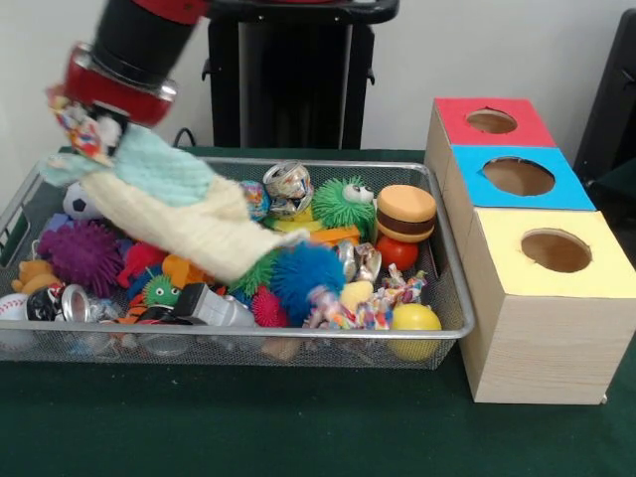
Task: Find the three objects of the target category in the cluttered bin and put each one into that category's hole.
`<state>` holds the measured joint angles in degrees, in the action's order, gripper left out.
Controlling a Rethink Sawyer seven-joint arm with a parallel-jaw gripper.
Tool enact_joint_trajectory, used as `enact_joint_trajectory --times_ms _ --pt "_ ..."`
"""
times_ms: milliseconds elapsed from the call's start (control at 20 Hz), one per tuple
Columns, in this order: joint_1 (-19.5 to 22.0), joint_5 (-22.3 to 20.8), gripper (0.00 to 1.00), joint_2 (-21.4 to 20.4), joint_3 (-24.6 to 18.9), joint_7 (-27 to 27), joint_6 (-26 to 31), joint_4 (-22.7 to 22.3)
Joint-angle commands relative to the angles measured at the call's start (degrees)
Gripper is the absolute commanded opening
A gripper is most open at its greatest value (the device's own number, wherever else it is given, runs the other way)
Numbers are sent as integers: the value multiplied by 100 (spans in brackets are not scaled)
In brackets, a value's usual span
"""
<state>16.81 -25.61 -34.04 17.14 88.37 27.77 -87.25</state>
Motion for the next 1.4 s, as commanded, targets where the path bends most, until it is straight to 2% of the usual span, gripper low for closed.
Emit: enact_joint_trajectory --times_ms 50,200,250,450,500,600,750,850,950,1050,1150,1300,1400 --pt "572 -845 0 -524 -728 -2666 1333 630" --pt "539 -991 0 -679 -596 -2706 1764 962" --pt "610 -1084 100 -733 -673 -2742 1989 1030" --pt "559 -1098 100 -728 -632 -2813 2458 1087" --pt "607 -1072 100 -676 -815 -3040 2611 1018" --pt "626 -939 100 -478 -956 -2731 2747 826" --pt "728 -342 100 -351 -1074 -1634 2761 486" --pt "885 197 100 -323 -1240 -1100 2809 205" --pt "1006 856 100 -279 -1313 -368 2896 -7" --pt "1155 1652 100 -253 -1453 332 2670 -333" --pt "1245 2262 100 -196 -1598 550 2554 -578" --pt "1177 2824 100 -127 -1541 872 2608 -716" --pt "1183 3097 100 -91 -1543 812 2518 -840"
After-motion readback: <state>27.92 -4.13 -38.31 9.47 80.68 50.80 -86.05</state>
